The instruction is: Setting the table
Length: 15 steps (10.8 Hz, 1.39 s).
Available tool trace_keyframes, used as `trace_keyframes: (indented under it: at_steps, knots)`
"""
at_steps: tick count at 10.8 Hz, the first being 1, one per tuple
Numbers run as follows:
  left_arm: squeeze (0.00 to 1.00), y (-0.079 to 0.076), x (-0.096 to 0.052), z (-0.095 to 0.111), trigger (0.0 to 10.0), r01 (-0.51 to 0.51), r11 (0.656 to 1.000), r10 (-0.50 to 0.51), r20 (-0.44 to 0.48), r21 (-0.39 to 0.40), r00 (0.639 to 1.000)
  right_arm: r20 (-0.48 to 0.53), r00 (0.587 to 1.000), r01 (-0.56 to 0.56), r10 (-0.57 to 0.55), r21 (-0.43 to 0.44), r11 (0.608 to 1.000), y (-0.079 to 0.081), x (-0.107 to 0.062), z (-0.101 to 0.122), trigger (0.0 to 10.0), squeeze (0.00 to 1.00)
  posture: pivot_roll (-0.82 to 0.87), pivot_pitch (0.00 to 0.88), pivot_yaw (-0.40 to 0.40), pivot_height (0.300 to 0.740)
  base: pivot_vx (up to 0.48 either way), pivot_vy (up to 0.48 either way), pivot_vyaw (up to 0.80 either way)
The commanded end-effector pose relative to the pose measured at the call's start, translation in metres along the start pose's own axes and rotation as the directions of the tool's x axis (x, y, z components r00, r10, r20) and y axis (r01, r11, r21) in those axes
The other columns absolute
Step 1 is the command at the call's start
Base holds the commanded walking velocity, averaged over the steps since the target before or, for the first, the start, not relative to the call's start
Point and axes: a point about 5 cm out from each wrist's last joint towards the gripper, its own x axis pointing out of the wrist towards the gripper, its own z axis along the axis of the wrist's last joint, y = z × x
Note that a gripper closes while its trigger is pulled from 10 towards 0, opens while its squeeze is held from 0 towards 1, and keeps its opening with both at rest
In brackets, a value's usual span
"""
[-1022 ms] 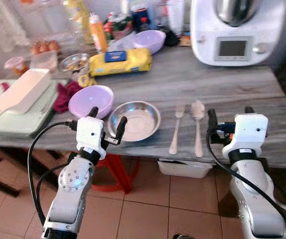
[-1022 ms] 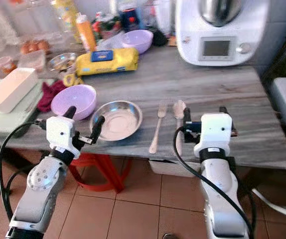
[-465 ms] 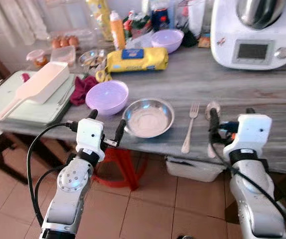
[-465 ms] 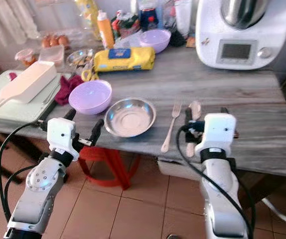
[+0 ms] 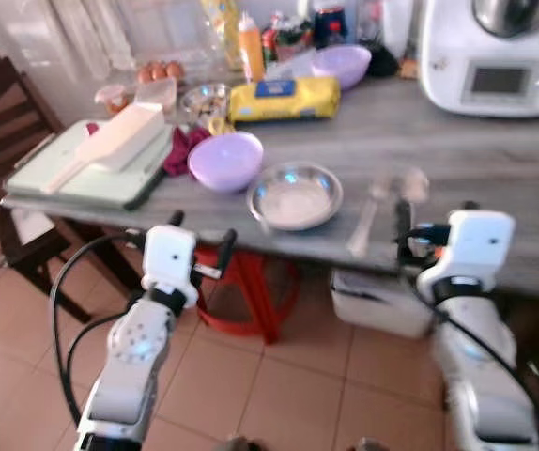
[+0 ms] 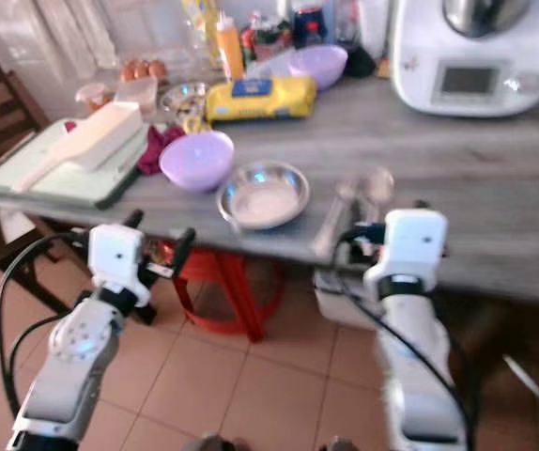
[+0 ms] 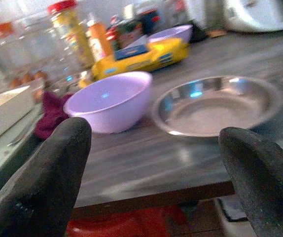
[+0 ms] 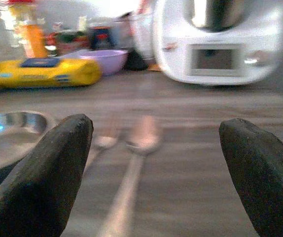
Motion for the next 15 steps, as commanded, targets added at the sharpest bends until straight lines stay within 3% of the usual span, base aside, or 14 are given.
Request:
trace_keyframes:
  at_steps: [1, 8, 12, 15]
  knots:
    - [0.0, 0.006, -0.002, -0.001, 10.0, -0.006, 1.0, 0.006, -0.013, 0.012, 1.0, 0.005, 1.0, -0.009, 0.009, 0.023, 1.0, 0.006, 0.0, 0.002, 10.0, 0.0, -0.11, 0.09, 0.151, 0.74, -0.292, 0.0, 0.0]
    - [0.0, 0.004, -0.003, -0.005, 10.0, 0.004, 1.0, -0.004, -0.019, 0.023, 1.0, -0.007, 1.0, 0.002, -0.002, 0.026, 1.0, 0.006, 0.001, -0.002, 10.0, 0.0, -0.1, 0.085, 0.143, 0.74, -0.298, 0.0, 0.0]
    - [0.0, -0.003, -0.002, -0.007, 10.0, -0.022, 0.999, 0.022, 0.017, -0.045, 1.0, -0.025, 0.999, -0.019, 0.019, 0.022, 1.0, 0.009, 0.001, -0.009, 10.0, 0.0, -0.09, 0.064, 0.108, 0.74, 0.0, 0.0, 0.0]
    - [0.0, -0.012, 0.0, -0.007, 10.0, 0.026, 0.996, -0.023, 0.034, -0.086, 0.999, -0.054, 0.998, -0.012, 0.014, 0.024, 1.0, 0.008, -0.001, -0.015, 10.0, 0.0, -0.1, 0.058, 0.08, 0.74, 0.0, 0.0, 0.0]
